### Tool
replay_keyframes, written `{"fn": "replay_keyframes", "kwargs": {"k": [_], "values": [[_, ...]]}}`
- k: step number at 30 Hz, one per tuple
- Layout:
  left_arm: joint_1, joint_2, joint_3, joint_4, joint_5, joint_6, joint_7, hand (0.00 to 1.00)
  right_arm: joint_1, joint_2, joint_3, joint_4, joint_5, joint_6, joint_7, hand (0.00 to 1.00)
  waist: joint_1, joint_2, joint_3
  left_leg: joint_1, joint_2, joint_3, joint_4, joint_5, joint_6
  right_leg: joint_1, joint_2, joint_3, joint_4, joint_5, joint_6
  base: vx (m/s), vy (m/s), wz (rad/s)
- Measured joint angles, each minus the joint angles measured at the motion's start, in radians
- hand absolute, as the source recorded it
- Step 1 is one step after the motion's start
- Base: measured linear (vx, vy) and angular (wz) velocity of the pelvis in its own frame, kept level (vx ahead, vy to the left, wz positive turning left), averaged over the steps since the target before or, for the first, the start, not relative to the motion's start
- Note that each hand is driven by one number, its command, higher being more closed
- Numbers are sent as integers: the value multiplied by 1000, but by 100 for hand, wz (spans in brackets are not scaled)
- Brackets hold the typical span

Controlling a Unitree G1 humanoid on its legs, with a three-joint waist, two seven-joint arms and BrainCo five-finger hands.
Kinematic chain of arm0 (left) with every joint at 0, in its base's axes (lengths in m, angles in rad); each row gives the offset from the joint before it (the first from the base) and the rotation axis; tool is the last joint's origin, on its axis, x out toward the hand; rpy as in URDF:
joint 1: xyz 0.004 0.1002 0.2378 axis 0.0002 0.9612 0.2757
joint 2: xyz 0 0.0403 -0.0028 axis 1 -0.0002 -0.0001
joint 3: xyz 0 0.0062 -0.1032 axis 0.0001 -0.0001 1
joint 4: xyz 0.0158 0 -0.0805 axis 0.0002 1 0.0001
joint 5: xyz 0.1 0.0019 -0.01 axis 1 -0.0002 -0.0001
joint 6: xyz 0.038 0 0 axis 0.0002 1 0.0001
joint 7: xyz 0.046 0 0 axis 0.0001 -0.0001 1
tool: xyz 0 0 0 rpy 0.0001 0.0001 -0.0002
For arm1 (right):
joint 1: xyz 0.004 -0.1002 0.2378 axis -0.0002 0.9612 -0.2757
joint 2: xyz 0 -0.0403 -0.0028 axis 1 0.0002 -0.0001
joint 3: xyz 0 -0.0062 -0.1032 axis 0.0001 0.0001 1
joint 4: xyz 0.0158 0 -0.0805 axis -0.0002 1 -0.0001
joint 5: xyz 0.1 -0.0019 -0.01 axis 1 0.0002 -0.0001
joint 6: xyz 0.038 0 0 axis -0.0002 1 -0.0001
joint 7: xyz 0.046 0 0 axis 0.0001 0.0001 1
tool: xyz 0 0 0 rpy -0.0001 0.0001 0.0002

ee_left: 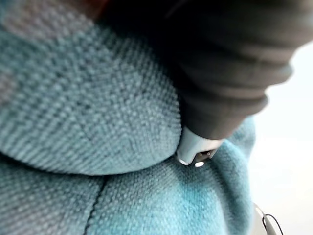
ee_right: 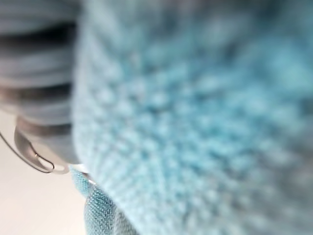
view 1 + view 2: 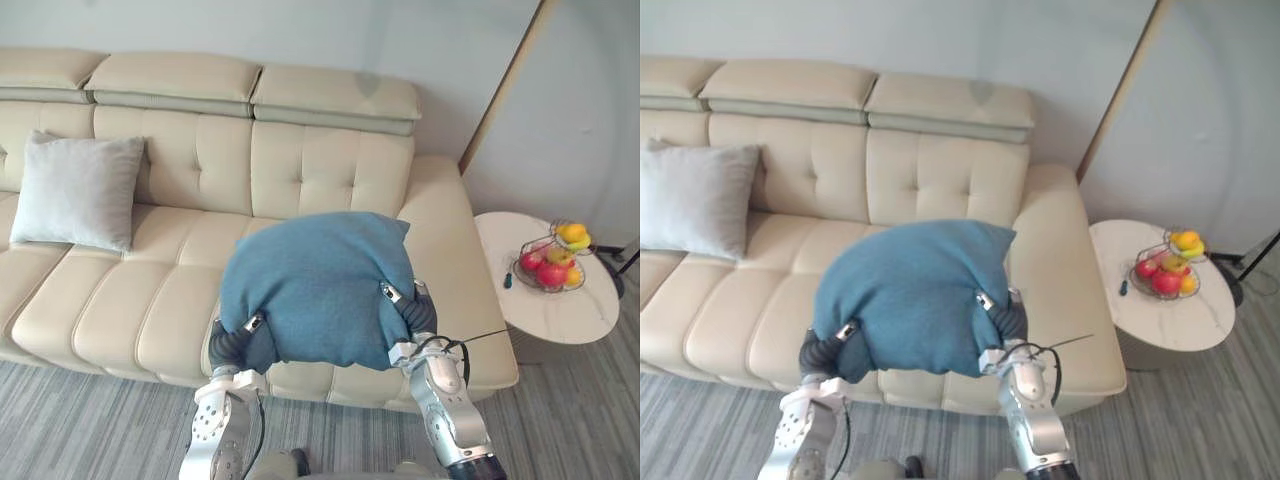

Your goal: Pick up cushions and gather them together orderly.

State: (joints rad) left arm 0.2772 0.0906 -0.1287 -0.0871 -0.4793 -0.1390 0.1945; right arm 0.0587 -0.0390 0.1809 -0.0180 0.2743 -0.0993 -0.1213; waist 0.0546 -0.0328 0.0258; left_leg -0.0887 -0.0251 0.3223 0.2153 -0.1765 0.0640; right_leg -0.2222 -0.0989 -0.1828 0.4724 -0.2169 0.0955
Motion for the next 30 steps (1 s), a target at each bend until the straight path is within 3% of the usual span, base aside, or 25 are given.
{"fn": "replay_keyframes", "kwargs": {"k": [1, 2, 3, 4, 6, 7, 8, 10, 11, 12, 13, 14, 15, 16, 18, 20, 25, 30], "values": [[-4, 0, 0, -1, 6, 1, -1, 100, 1, 0, -2, -1, 3, 0, 1, 100, -1, 1, 0, 23, -17, -3, -6, 0, 0, 15, 37, 8, -65, 6, -14, 192, 70, 17], [-5, 0, -1, -3, 7, 2, -2, 100, 2, -1, -5, -1, 4, 0, 3, 100, -3, 2, 0, 31, -36, -12, -5, 0, 0, 33, 69, 50, -136, 42, -85, 190, 54, 25], [-6, -2, -2, -3, 8, 5, -2, 100, 4, -3, -9, -1, 4, 0, 3, 100, -4, 5, 1, 34, -40, -21, -2, -1, 0, 42, 71, 54, -150, 51, -118, 196, 43, 41], [-7, -11, -14, -6, 8, 18, -4, 100, 15, -3, -25, -4, 8, 0, 4, 100, -4, 20, 4, 40, -39, -50, 13, -1, -1, 83, 71, 44, -184, 65, -114, 187, 36, 65], [-6, -10, -26, -8, 15, 24, -8, 100, 44, -4, -37, -15, 11, 0, 4, 100, -9, 24, 8, 26, -36, -86, 98, -18, -29, 145, 61, 2, -224, 66, -113, 180, 18, 78], [2, -12, -31, -10, 15, 29, -28, 100, 76, -6, -43, -43, 14, 0, 4, 100, -9, 33, 18, -9, -18, -86, 245, -32, -51, 199, 59, -24, -252, 65, -113, 109, 3, 57], [11, -12, -33, -17, 14, 29, -32, 100, 89, -8, -41, -61, 16, 0, 5, 100, -7, 40, 25, -29, -8, -83, 319, -32, -51, 219, 61, -26, -261, 61, -112, 76, 16, 46], [60, -22, -35, -79, 13, 30, -47, 100, 116, -21, -32, -145, 24, 0, 12, 100, 13, 73, 47, -146, 60, -80, 601, -55, -68, 264, 60, -6, -261, 19, -118, 93, 111, -7], [66, -22, -35, -90, 13, 30, -47, 100, 115, -17, -32, -149, 25, 0, 14, 100, 21, 77, 44, -161, 90, -81, 618, -82, -52, 258, 60, 3, -251, 17, -114, 137, 149, -33], [67, -23, -34, -99, 13, 29, -47, 100, 114, -15, -32, -156, 35, 0, 15, 100, 28, 77, 43, -172, 148, -90, 592, -115, -54, 255, 57, 16, -242, 14, -113, 127, 113, -35], [66, -27, -33, -100, 14, 26, -50, 100, 114, -15, -32, -160, 41, -2, 15, 100, 28, 74, 45, -170, 201, -120, 489, -126, -82, 255, 45, 29, -234, 12, -107, 164, 168, -27], [65, -29, -33, -100, 14, 27, -51, 100, 114, -14, -34, -161, 42, -5, 15, 100, 25, 74, 45, -162, 217, -146, 420, -119, -91, 254, 38, 34, -232, 12, -104, 172, 251, -37], [67, -37, -37, -100, 14, 27, -54, 100, 116, -16, -41, -162, 42, -8, 15, 100, 21, 79, 39, -108, 233, -226, 212, -32, -132, 236, 26, 67, -216, -1, -60, 141, 281, -38], [66, -41, -38, -97, 14, 27, -54, 100, 116, -13, -44, -158, 42, -9, 15, 100, 21, 80, 37, -97, 228, -236, 187, -6, -210, 227, 22, 83, -210, -9, -44, 104, 296, -48], [66, -20, -39, -87, 14, 30, -53, 100, 137, 8, -44, -138, 41, -5, 14, 100, 18, 28, 23, -78, 175, -198, 155, -2, -182, 222, -30, 140, -217, -9, -22, 133, 256, -30], [66, -13, -45, -82, 15, 35, -52, 100, 139, 25, -50, -122, 39, -4, 14, 100, 1, -3, 7, -76, 143, -172, 152, -1, -171, 226, -63, 150, -268, 30, 2, 189, 261, -22], [56, -1, -64, -79, 18, 35, -52, 100, 138, 34, -72, -104, 5, -4, 13, 100, -1, -12, -1, -29, 105, -156, 72, 17, -143, 245, -93, 173, -323, 66, 14, 57, 78, -11], [35, 8, -66, -39, 25, 35, -39, 100, 95, 33, -72, 0, -80, -5, -21, 100, 1, -11, -9, -15, 99, -156, -24, 72, -147, 232, -83, 175, -369, 89, 0, -32, -40, -5]]}}
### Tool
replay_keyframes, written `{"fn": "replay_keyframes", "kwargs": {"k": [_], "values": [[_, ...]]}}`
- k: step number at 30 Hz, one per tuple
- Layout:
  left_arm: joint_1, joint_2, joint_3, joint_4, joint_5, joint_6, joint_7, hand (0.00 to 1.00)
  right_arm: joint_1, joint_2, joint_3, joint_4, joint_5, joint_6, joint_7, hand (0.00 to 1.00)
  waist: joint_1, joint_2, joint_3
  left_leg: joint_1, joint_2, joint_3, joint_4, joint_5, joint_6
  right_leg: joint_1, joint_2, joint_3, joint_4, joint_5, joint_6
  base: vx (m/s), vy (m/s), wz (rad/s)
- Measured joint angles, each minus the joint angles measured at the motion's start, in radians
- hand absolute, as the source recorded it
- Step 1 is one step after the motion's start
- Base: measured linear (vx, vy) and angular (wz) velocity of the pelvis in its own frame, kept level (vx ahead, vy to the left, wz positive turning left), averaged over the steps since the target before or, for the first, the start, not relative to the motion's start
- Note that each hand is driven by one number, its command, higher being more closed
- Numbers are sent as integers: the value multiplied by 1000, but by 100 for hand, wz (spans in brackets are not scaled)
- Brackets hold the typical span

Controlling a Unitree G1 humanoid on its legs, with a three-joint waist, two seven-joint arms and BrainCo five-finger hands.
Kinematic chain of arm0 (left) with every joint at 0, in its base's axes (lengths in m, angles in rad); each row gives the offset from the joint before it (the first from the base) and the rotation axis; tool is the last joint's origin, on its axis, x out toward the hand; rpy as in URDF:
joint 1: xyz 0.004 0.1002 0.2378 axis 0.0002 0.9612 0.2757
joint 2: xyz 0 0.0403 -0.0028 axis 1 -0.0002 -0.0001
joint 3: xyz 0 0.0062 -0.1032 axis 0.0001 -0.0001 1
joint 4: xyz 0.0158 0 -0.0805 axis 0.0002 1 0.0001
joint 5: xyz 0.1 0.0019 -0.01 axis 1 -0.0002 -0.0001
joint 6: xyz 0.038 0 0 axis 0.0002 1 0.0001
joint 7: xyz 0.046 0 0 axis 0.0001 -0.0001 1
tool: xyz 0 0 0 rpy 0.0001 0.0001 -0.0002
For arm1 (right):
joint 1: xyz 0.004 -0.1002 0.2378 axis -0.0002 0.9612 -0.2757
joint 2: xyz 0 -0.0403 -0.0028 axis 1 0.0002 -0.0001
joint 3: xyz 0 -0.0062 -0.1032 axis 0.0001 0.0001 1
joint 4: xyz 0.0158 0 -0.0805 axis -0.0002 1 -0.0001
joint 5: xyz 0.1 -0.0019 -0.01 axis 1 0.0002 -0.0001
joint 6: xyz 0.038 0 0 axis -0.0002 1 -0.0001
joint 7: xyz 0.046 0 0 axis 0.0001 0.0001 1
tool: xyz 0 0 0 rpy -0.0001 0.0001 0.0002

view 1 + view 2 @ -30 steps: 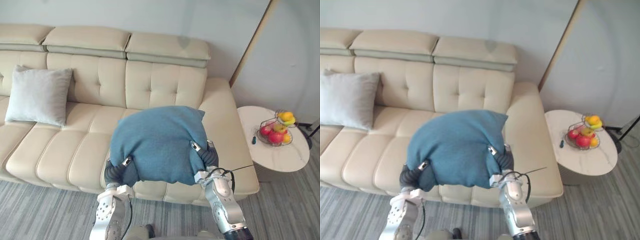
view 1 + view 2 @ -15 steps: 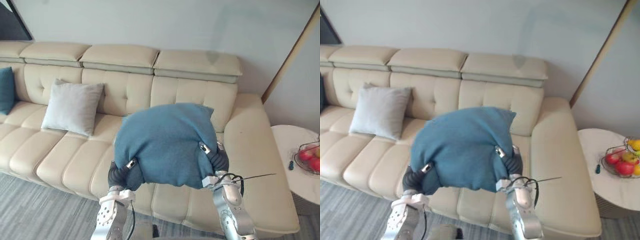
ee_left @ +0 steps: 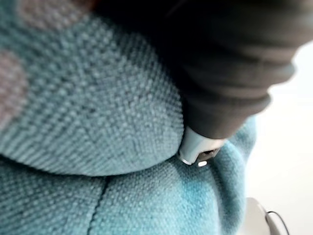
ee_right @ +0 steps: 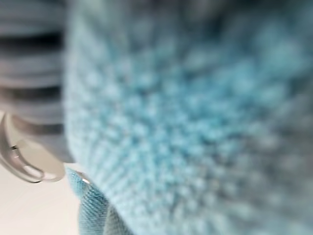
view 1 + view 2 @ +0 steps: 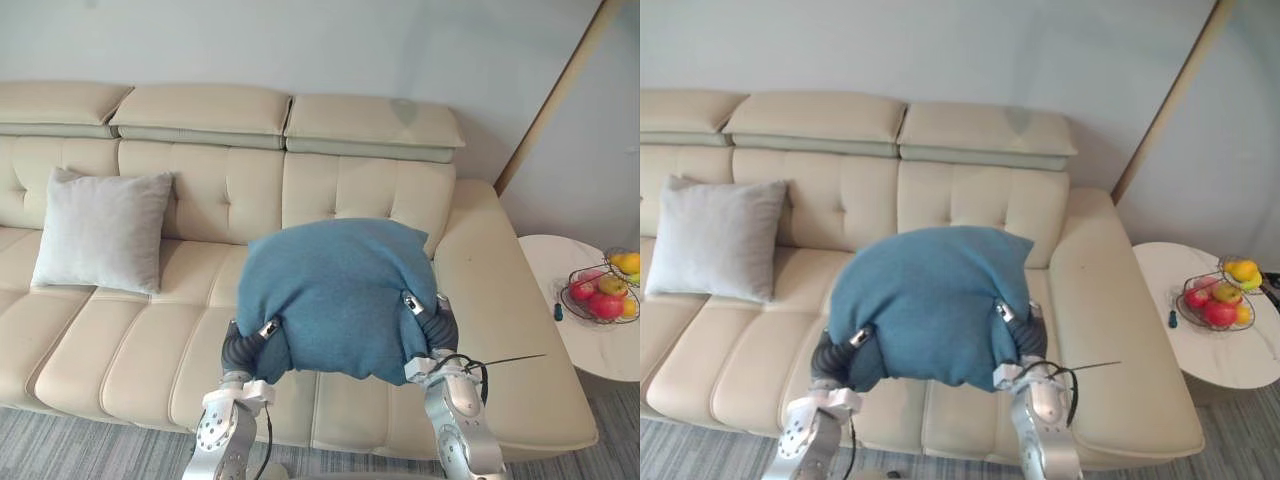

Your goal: Pick up cushions and gather them together orderly.

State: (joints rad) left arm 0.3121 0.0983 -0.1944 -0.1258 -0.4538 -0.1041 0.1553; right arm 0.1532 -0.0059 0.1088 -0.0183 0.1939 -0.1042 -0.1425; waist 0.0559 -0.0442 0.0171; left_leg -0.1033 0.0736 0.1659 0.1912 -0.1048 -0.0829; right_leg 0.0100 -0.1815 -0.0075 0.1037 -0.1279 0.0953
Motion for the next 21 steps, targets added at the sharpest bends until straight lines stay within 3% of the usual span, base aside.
{"fn": "replay_keyframes", "kwargs": {"k": [5, 9, 14, 21], "values": [[-134, 7, 0, 77, 23, 1, 77, 100, -140, -17, 6, 94, -78, 14, -68, 100, 1, 3, 7, -80, 15, -7, -81, 82, -5, -101, 27, 10, -25, 51, -5, -101, -52, -3], [-376, 51, -1, 175, 30, 0, 165, 100, -326, -39, 11, 170, -78, 16, -151, 100, 4, 16, 31, -185, 29, -6, -109, 143, -3, -223, 44, 22, -22, 93, 0, -161, -15, -5], [-786, 136, -2, 316, 69, -16, 286, 100, -613, -47, -9, 210, -108, 16, -297, 100, 13, 41, 96, -286, 49, 5, -198, 233, -15, -386, 68, 37, 1, 133, 7, -175, -18, -11], [-1296, 178, -20, 541, 102, -19, 359, 100, -993, -90, -125, 326, -191, 15, -459, 100, 13, 78, 159, -406, 53, -16, -283, 340, -17, -550, 80, 20, 34, 152, 8, -49, -7, 4]]}}
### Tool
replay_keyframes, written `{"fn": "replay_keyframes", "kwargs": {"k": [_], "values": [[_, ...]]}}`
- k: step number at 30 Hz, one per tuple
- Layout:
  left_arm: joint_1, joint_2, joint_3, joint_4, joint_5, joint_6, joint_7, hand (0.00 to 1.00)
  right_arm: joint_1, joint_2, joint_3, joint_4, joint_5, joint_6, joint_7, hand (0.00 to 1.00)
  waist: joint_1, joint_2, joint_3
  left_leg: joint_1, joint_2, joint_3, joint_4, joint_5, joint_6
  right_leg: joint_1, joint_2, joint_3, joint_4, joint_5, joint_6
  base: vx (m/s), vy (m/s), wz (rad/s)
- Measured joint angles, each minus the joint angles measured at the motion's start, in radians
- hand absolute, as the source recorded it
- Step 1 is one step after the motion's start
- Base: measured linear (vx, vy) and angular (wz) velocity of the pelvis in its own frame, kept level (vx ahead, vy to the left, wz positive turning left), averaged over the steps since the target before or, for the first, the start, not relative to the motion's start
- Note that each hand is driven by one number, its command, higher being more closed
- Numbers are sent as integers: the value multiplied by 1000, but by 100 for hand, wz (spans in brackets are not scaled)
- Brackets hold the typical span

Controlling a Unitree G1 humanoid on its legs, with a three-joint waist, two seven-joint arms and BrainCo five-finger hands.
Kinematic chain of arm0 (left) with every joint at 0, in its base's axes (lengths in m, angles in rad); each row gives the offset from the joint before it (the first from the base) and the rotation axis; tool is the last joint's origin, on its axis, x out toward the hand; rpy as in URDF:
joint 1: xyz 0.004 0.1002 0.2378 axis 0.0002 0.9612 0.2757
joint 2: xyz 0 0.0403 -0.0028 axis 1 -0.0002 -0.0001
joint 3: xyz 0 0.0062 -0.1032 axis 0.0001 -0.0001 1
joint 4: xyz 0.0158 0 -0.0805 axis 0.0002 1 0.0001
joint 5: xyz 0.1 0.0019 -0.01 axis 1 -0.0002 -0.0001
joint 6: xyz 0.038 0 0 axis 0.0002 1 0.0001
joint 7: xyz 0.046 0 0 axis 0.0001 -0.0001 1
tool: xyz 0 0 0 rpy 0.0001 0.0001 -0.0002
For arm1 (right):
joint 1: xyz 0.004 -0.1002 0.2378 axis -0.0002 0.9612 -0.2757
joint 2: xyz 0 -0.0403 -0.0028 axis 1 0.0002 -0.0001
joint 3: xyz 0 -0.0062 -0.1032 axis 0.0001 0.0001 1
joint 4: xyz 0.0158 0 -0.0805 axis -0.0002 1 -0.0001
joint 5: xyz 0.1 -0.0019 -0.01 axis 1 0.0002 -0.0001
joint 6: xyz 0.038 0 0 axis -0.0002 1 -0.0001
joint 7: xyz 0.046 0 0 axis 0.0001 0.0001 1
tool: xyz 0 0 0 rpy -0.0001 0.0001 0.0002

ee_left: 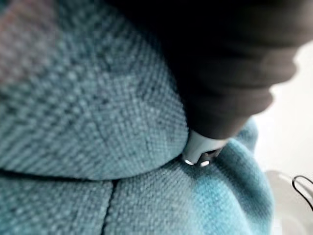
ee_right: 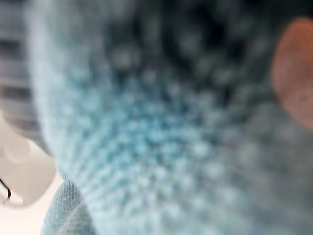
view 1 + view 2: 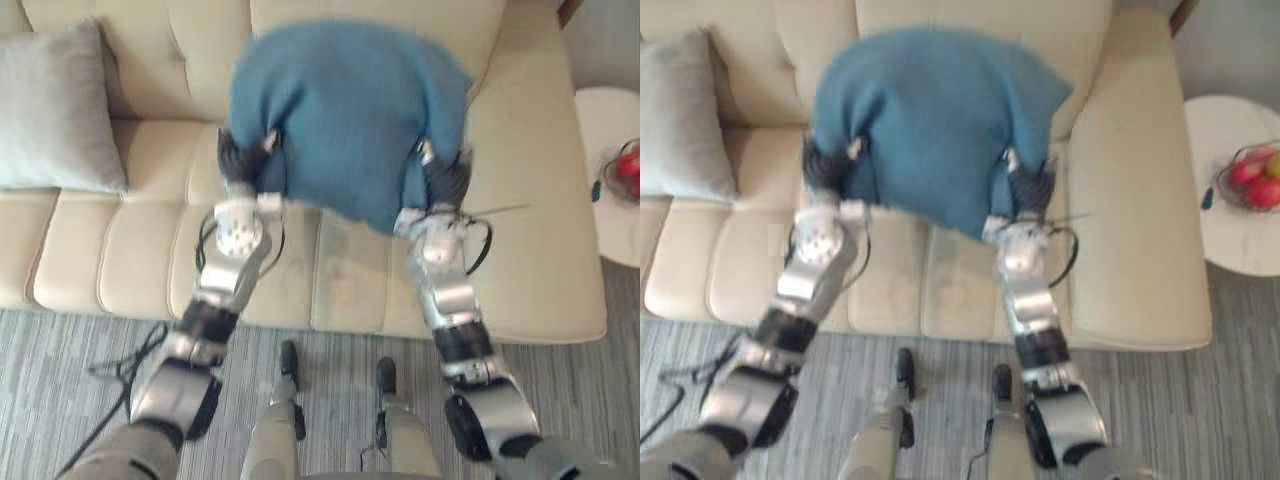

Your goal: Pick up cushions and gather them together orderly.

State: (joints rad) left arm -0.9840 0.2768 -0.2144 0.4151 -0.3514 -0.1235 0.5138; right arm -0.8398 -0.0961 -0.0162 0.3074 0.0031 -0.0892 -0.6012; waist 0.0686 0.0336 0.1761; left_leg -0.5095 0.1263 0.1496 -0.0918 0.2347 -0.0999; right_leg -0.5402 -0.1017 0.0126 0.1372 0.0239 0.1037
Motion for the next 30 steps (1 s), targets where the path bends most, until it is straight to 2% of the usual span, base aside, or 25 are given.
{"fn": "replay_keyframes", "kwargs": {"k": [1, 2, 3, 4, 8, 9, 12, 14, 16, 17, 20, 26, 30], "values": [[-49, 3, 2, 25, 8, 0, 13, 100, -38, -7, -9, 10, -15, 0, -20, 100, 0, 5, 14, -11, -1, -4, 0, 4, 0, -9, 0, -1, 0, 0, 0, 22, 2, 7], [-122, 4, 11, 58, 24, 0, 28, 100, -107, -23, -19, 32, -47, 1, -52, 0, 0, 14, 30, -36, -4, -15, -4, 14, -4, -34, -1, -2, 4, 0, 0, 23, -1, 10], [-146, 1, 16, 70, 34, 0, 35, 100, -128, -30, -21, 35, -50, 1, -63, 0, -1, 19, 33, -49, -5, -24, -9, 22, -4, -45, -1, -5, 4, 0, 0, 34, -5, 13], [-194, -3, 31, 92, 54, 0, 51, 0, -178, -39, -26, 44, -69, 1, -85, 0, -1, 24, 46, -73, -4, -29, -10, 28, -10, -67, -2, -8, 6, 0, 0, 31, -5, 11], [-305, -41, 111, 197, 86, 9, 92, 0, -324, -43, -78, 159, -80, 12, -117, 0, 0, 36, 79, -131, 5, -60, -10, 40, -18, -110, 2, -40, 8, 0, -1, 49, -19, 16], [-335, -49, 131, 232, 86, 14, 93, 0, -363, -54, -99, 207, -76, 13, -116, 0, 0, 36, 95, -142, 5, -73, -10, 52, -29, -114, 2, -50, 8, -1, -1, 48, -28, 20], [-399, -61, 203, 306, 85, 51, 82, 0, -440, -78, -132, 319, 43, 26, -55, 0, 8, 35, 107, -195, 11, -82, -9, 65, -35, -164, 6, -64, 21, -4, -6, 42, -27, 13], [-398, -72, 247, 326, 84, 53, 65, 0, -442, -81, -138, 360, 130, 30, -10, 0, 10, 36, 150, -206, 15, -85, -9, 67, -38, -187, 6, -69, 62, -29, -13, 63, -29, 13], [-397, -86, 284, 363, 77, 57, 47, 0, -442, -80, -138, 391, 196, 30, 24, 0, 2, 35, 182, -231, 12, -107, -9, 97, -61, -215, 1, -82, 99, -45, -18, 45, -46, 29], [-384, -98, 307, 387, 72, 64, 38, 0, -442, -80, -137, 419, 209, 31, 46, 0, 1, 36, 209, -231, 14, -108, -9, 101, -62, -220, 0, -86, 121, -57, -24, 39, -55, 27], [-280, -115, 343, 404, 46, 65, -4, 0, -424, -61, -133, 473, 215, 45, 100, 0, -5, 32, 233, -239, 18, -106, -10, 101, -62, -259, 1, -89, 192, -89, -32, 49, -63, 11], [-165, -111, 352, 421, 34, 41, -90, 0, -354, -73, -98, 477, 193, 40, 175, 0, -14, 32, 237, -232, 21, -105, -10, 101, -63, -288, 0, -81, 268, -121, -39, 31, -70, 2], [-92, -96, 352, 422, 33, 43, -108, 0, -286, -76, -98, 495, 193, 40, 195, 0, -17, 32, 237, -214, 21, -99, -10, 100, -63, -296, 1, -64, 303, -133, -43, -15, -68, -6]]}}
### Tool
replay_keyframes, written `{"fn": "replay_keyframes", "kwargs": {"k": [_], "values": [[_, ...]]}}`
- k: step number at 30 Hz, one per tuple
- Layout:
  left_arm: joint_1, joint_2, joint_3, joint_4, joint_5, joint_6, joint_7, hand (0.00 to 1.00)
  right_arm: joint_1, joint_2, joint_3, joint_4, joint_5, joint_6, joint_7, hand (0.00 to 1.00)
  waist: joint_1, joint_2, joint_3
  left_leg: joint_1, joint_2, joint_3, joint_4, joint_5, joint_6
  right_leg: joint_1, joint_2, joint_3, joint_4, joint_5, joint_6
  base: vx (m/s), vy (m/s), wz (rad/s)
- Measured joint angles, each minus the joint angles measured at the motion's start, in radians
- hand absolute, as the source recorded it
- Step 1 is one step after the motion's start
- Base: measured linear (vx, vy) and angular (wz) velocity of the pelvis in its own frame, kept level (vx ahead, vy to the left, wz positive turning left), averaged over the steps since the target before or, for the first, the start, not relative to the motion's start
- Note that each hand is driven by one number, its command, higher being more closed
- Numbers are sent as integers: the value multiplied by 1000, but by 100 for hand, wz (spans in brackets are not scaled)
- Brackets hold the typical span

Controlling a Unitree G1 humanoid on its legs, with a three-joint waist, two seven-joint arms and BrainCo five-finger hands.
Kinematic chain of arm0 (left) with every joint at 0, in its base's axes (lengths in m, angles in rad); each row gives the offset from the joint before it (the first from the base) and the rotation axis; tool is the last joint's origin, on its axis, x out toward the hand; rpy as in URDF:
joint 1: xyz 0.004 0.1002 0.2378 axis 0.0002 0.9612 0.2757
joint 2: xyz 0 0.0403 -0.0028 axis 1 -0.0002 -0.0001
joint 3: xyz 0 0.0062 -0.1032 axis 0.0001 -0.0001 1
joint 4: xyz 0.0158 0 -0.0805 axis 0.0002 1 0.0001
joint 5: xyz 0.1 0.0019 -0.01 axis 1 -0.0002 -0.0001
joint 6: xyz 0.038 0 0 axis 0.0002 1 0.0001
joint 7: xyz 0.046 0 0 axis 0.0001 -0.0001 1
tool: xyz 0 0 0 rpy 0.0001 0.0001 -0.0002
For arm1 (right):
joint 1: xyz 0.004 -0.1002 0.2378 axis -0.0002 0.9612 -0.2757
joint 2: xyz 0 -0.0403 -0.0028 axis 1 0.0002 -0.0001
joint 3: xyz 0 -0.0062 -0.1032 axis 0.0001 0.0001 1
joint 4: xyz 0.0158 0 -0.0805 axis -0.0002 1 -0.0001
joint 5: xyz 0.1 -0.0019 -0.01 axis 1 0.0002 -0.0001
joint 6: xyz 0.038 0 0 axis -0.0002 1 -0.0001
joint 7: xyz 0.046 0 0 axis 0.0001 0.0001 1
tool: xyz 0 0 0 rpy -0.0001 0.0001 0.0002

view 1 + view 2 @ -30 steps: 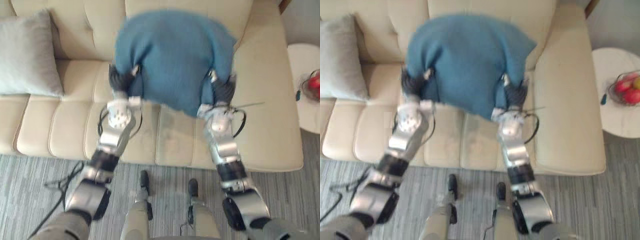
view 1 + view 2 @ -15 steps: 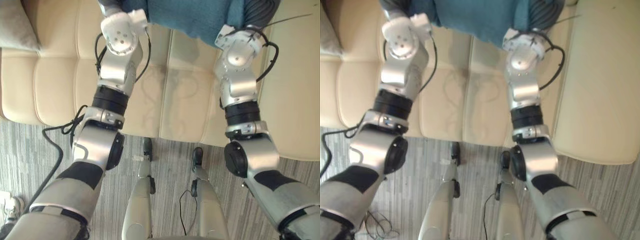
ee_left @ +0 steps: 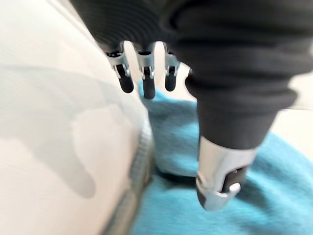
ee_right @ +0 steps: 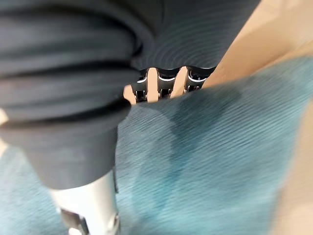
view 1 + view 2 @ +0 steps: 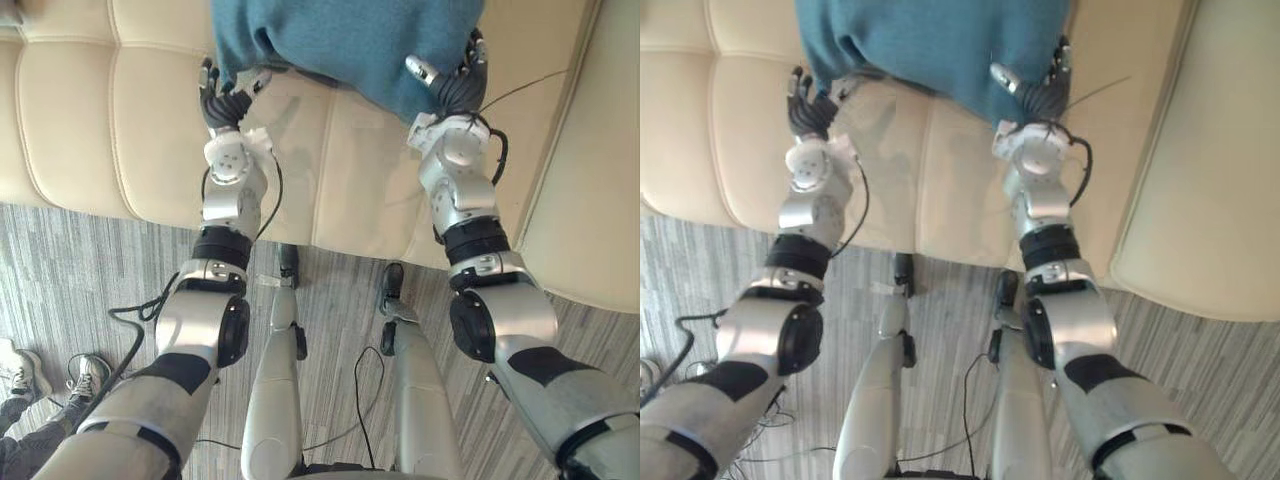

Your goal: Pick up cushions and gather them together orderly.

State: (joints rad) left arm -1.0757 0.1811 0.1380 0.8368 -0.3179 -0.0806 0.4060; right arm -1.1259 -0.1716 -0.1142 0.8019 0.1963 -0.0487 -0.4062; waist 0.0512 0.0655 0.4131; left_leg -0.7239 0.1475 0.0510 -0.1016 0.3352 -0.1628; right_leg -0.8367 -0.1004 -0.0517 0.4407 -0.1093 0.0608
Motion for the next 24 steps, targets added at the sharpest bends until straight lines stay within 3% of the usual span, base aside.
{"fn": "replay_keyframes", "kwargs": {"k": [3, 7, 11, 14, 18, 24], "values": [[57, 25, 0, -7, -24, 0, -2, 0, 78, -10, -2, -9, 4, 0, 3, 0, -4, -2, 1, 30, 0, 13, 0, -4, -3, 8, 4, 14, 28, -6, -1, -55, -35, -10], [178, 88, 0, -142, -41, -4, -21, 0, 245, -28, -2, -160, 47, -2, 26, 0, -5, -13, 6, 109, 5, 38, -1, -41, 6, 67, 10, 32, 42, -16, 3, -68, -20, -14], [440, 111, 0, -338, -56, -56, -56, 0, 535, -25, 3, -346, 37, -21, 68, 0, -5, -29, 0, 239, 3, 59, 0, -71, 21, 201, 12, 45, 0, -23, 12, -7, -15, -14], [658, 52, 0, -349, -73, -77, -90, 0, 767, 20, 28, -364, 28, -21, 128, 0, -3, -60, -52, 309, 3, 78, 0, -97, 22, 280, 14, 59, -43, -22, 12, 119, -24, -16], [883, -68, -16, -260, -68, -58, -170, 0, 995, 105, 31, -307, -3, -19, 224, 0, -5, -82, -113, 401, 0, 102, 1, -121, 32, 394, 12, 64, -102, -19, 16, 176, -11, -8], [1091, -169, 22, -6, -2, -17, -276, 0, 1174, 183, -21, -82, -2, -10, 312, 0, 1, -85, -270, 543, 1, 126, 50, -212, 31, 593, 10, 66, -212, -19, 19, 140, -8, -7]]}}
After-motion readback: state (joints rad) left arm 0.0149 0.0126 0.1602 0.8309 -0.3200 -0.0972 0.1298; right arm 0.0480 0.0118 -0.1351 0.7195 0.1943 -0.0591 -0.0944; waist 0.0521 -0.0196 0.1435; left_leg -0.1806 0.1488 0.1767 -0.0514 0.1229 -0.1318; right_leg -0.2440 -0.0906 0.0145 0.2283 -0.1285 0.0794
